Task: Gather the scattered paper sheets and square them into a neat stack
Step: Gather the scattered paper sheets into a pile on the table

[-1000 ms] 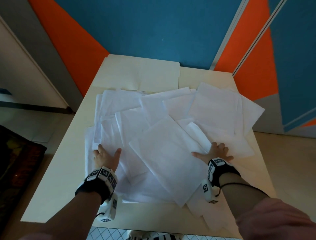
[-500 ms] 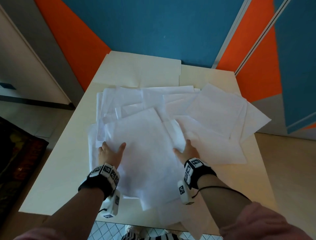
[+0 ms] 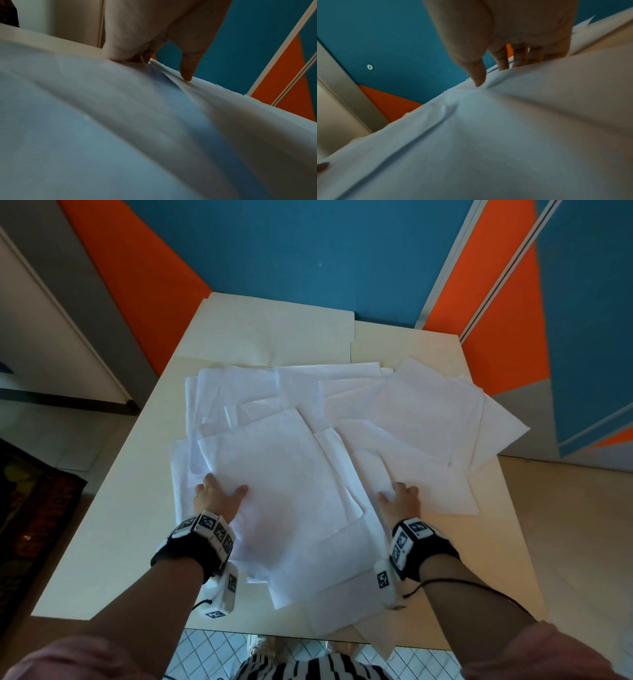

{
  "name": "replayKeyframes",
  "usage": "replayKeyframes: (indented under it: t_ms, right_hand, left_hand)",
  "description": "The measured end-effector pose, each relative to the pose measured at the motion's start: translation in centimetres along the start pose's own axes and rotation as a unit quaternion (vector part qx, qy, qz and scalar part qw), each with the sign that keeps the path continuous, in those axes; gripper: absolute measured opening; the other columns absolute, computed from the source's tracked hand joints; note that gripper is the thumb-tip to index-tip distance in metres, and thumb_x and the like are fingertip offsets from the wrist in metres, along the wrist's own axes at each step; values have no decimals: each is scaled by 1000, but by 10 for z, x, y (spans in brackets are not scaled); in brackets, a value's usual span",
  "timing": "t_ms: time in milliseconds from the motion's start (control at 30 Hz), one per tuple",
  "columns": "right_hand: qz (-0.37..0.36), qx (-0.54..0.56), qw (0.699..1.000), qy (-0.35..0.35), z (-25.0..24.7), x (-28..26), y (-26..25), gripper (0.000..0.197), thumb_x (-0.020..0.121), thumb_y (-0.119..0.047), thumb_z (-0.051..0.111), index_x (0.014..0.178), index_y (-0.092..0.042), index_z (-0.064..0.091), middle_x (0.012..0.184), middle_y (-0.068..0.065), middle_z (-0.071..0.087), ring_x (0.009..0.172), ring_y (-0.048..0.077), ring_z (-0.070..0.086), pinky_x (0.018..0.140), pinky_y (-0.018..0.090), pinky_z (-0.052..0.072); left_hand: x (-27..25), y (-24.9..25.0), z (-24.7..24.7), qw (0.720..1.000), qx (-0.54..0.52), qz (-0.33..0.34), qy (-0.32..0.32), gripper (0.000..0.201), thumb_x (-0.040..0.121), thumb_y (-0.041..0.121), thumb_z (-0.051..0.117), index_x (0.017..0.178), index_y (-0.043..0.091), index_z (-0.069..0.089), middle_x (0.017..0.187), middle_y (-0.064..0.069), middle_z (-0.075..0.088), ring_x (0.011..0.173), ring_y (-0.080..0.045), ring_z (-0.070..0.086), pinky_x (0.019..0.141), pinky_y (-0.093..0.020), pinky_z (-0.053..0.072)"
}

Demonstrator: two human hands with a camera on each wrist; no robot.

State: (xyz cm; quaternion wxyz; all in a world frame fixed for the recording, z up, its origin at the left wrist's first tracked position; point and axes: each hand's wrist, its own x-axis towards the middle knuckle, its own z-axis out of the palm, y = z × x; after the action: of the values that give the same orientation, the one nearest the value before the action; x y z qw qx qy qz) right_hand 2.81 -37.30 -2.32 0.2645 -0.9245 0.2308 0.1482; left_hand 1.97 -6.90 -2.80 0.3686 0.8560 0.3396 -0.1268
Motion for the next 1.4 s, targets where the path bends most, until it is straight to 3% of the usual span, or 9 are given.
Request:
replayKeyframes:
  t_ms: [167, 333, 433, 633, 900, 1067, 1200, 1300, 1400]
  right_hand:
    - [-73, 108, 990, -46, 13, 3, -26, 37, 96, -20, 43, 128, -3, 50, 130, 22, 44, 119, 37, 48, 100, 34, 36]
    - [24, -28, 997, 67, -9, 9, -5, 44, 92, -34, 47, 130, -12, 47, 135, 17, 38, 123, 35, 38, 100, 45, 34]
    - [53, -73, 995, 50, -7, 7, 3, 47, 94, -37, 41, 130, -6, 43, 134, 20, 37, 123, 35, 36, 100, 45, 34]
    - [-52, 6, 998, -24, 11, 6, -32, 44, 96, -27, 41, 135, -6, 40, 136, 22, 43, 126, 36, 41, 104, 41, 35]
    - [39, -92, 994, 48, -28, 26, 6, 38, 95, -23, 41, 128, -6, 47, 134, 21, 36, 124, 37, 37, 99, 45, 35]
    - [-73, -89, 993, 9, 3, 13, -8, 33, 95, -21, 40, 116, 1, 54, 126, 20, 46, 116, 35, 46, 93, 40, 39]
    - [-73, -71, 995, 10, -7, 23, -19, 28, 91, -18, 41, 99, -3, 64, 118, 19, 52, 112, 37, 49, 87, 39, 40]
    - [-38, -83, 995, 50, -40, 46, -3, 34, 92, -23, 47, 125, -17, 53, 139, 13, 34, 126, 34, 34, 100, 45, 34]
    - [-5, -109, 994, 11, -68, 72, 17, 52, 94, -37, 43, 143, -26, 29, 154, 9, 14, 139, 32, 19, 110, 50, 25]
  left_hand:
    - [-3, 2, -1, 999, 32, 15, 5, 61, 83, 39, 62, 131, 6, 42, 132, -22, 41, 123, -37, 41, 101, -41, 35]
    - [0, -6, -28, 990, 75, -54, 110, 72, 82, 44, 61, 139, 8, 36, 142, -22, 30, 128, -37, 31, 103, -46, 32]
    - [2, -4, -33, 991, 59, -90, 85, 79, 82, 45, 61, 137, -3, 30, 140, -27, 31, 128, -39, 33, 104, -45, 31]
    - [-6, 15, -3, 998, -8, -58, 24, 81, 80, 38, 67, 138, -3, 28, 139, -23, 31, 127, -40, 36, 105, -46, 32]
    - [-4, 10, 0, 996, -44, -41, 69, 82, 77, 29, 71, 139, -3, 29, 139, -25, 31, 126, -41, 36, 105, -43, 30]
    - [-14, 24, 19, 992, -91, -35, 79, 85, 74, 18, 73, 140, -3, 25, 138, -25, 29, 123, -41, 36, 102, -43, 33]
    - [-18, 30, 26, 990, -96, -41, 95, 95, 72, 15, 74, 145, 2, 15, 139, -25, 27, 123, -42, 33, 102, -45, 32]
    - [-19, 33, 28, 989, -99, -43, 105, 98, 72, 16, 74, 148, 8, 13, 139, -25, 27, 124, -41, 32, 103, -46, 31]
    - [-21, 37, 33, 989, -93, -30, 107, 98, 72, 19, 74, 149, 19, 14, 140, -22, 26, 125, -39, 30, 105, -47, 30]
